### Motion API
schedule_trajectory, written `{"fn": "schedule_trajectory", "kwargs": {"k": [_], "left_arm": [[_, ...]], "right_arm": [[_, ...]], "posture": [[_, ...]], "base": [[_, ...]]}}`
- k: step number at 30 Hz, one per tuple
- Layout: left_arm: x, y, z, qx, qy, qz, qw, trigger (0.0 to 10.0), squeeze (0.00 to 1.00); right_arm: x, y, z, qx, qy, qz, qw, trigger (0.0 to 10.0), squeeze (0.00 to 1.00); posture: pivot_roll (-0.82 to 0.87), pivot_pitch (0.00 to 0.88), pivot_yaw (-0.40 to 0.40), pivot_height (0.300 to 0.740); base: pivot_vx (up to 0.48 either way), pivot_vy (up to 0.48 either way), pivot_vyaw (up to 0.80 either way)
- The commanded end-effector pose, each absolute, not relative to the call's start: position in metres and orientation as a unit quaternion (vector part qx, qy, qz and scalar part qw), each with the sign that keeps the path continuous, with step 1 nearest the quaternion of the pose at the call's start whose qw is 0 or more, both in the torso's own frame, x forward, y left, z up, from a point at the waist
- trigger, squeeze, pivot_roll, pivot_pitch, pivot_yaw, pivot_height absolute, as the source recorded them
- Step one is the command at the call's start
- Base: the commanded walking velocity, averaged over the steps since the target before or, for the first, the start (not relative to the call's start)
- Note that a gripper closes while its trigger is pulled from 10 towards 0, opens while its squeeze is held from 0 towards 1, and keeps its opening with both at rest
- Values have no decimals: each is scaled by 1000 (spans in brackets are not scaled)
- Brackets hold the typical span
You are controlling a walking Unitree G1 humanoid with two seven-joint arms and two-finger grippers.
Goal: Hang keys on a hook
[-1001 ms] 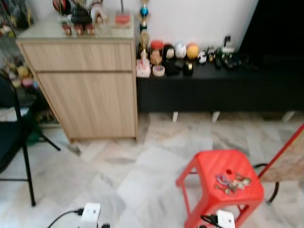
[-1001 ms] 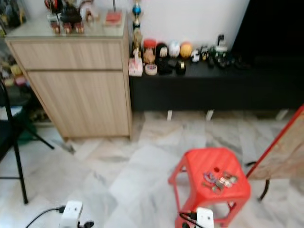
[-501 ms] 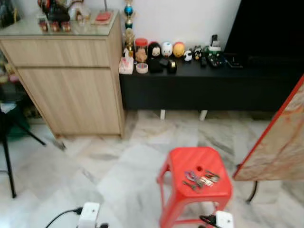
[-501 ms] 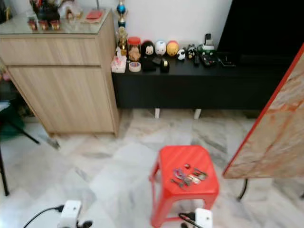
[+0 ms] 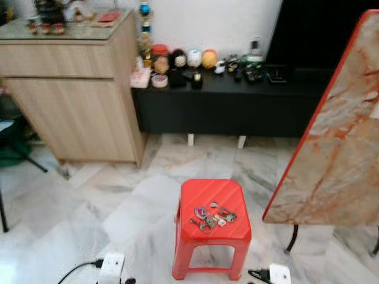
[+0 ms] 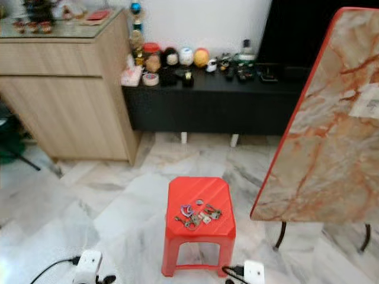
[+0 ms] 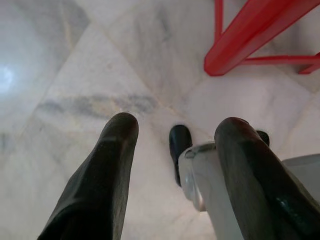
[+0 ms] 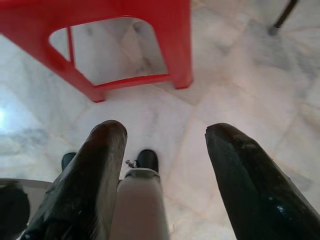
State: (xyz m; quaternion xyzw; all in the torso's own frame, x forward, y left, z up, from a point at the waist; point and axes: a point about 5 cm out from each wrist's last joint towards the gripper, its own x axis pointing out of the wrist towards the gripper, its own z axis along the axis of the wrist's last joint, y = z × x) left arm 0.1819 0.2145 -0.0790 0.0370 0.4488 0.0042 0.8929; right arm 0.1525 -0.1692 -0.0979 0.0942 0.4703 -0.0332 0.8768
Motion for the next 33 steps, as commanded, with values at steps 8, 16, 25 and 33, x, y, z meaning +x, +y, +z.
{"fn": "schedule_trajectory", "kwargs": {"k": [8,16,25,33], "left_arm": [[181,218,-79,38,452,12,891,10000,0],[180,218,-80,35,455,14,889,10000,0],[179,218,-80,35,456,18,889,10000,0],[178,220,-80,37,457,21,889,10000,0]], "right_arm": [[153,-168,-98,88,468,-29,879,10000,0],[153,-168,-98,87,469,-28,879,10000,0],[153,-168,-98,90,471,-29,877,10000,0],[153,-168,-98,91,471,-28,877,10000,0]], "posture": [[36,0,-50,740],[36,0,-50,740],[34,0,-51,740],[38,0,-51,740]], "base": [[0,0,0],[0,252,0],[0,27,0],[0,30,0]]}}
